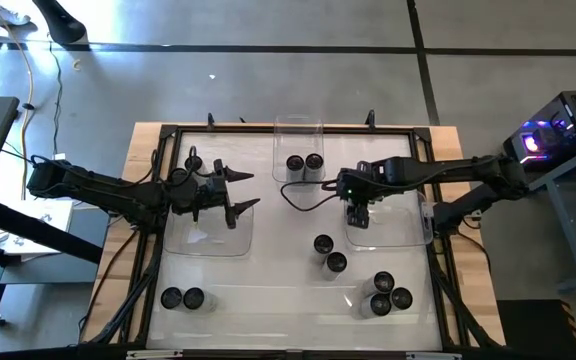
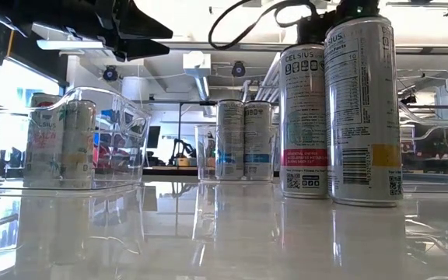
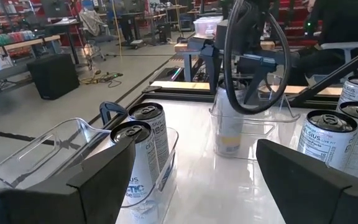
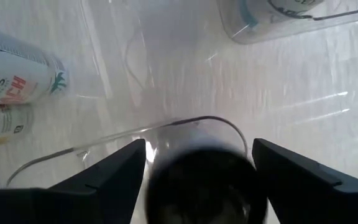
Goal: Sort soda cans
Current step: Put the center white-yellow soda can into the bottom right transparent bin
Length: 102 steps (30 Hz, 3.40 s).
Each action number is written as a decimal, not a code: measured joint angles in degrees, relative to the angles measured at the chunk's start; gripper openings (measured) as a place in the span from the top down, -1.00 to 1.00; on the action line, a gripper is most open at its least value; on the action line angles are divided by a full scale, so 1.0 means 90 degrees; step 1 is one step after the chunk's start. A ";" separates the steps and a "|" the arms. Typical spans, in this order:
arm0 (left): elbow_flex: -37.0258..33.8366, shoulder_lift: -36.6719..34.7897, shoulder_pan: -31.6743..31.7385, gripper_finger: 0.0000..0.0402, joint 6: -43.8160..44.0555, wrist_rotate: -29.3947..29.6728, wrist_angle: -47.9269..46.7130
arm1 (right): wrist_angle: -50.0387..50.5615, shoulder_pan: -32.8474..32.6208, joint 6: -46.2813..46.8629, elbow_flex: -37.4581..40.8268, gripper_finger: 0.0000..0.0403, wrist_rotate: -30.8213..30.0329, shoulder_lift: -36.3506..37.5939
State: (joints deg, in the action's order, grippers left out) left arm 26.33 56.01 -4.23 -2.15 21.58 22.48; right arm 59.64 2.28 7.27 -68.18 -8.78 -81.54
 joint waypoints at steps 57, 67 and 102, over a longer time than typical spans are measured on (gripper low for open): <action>0.0000 0.0000 0.0001 -0.65 0.0168 -0.0001 -0.0029 | -0.1986 -0.4177 0.4313 0.0012 -0.48 -0.2571 -0.0996; 0.0000 0.0000 0.0002 -0.65 0.0168 -0.0001 -0.0032 | -0.1998 -0.4175 0.4315 0.0012 -0.28 -0.2420 -0.1200; 0.0000 0.0000 0.0002 -0.65 0.0168 -0.0002 -0.0027 | 0.1980 -0.4710 0.6596 -0.0191 -0.21 -0.3849 0.0784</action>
State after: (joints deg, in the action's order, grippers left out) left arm 26.33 56.01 -4.21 -0.64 21.56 22.24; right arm 77.45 -40.11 66.63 -69.90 -43.41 -74.48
